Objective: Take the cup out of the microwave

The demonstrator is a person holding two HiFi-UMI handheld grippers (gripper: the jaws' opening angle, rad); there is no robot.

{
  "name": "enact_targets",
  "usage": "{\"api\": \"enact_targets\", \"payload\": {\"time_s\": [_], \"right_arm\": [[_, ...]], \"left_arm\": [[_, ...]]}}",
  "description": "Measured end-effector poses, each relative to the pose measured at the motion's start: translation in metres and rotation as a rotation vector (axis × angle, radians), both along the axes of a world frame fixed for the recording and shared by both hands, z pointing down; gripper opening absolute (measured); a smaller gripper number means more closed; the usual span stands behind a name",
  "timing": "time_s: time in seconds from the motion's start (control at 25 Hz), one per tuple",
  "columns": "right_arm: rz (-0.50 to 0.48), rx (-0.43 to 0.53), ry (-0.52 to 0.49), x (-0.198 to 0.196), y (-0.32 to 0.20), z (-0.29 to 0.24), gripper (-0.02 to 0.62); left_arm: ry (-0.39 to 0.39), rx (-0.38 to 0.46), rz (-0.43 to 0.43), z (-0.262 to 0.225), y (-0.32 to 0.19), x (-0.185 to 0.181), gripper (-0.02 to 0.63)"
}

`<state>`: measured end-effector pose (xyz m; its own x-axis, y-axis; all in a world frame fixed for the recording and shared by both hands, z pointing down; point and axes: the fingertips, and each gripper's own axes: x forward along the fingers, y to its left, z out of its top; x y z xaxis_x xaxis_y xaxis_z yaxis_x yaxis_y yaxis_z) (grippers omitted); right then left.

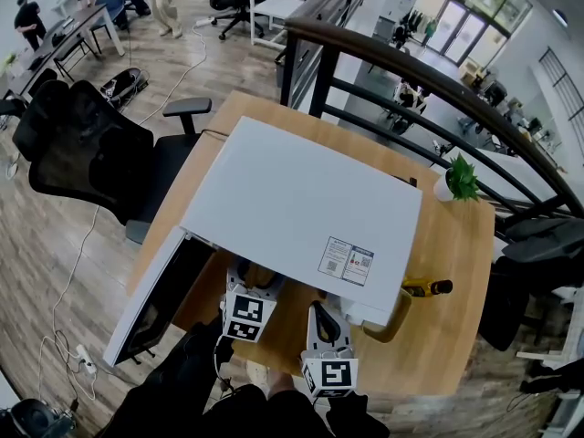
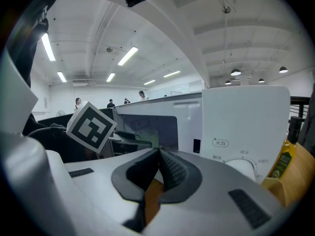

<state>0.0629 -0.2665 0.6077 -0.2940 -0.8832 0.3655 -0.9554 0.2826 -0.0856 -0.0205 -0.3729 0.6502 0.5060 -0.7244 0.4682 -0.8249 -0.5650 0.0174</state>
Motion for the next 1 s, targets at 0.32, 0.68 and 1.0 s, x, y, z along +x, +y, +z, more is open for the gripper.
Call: {"api": "enact_targets", "payload": {"time_s": [0.32, 0.68, 1.0], "right_arm": [[-0.005, 0.013, 0.001, -0.001, 0.001, -0.004, 0.015], [0.005, 0.03, -0.012, -0.004, 0.015, -0.019, 0.015], [0.002, 0.071, 0.002, -0.007, 0.032, -0.038, 0.015]], "left_arm": [[0.002, 0.016, -0.019, -0.006, 0.002, -0.006, 0.304], [0.001, 0.043, -0.03, -0.026, 0.02, -0.015, 0.304], [0.003, 0.072, -0.04, -0.048, 0.047, -0.025, 0.304]]}}
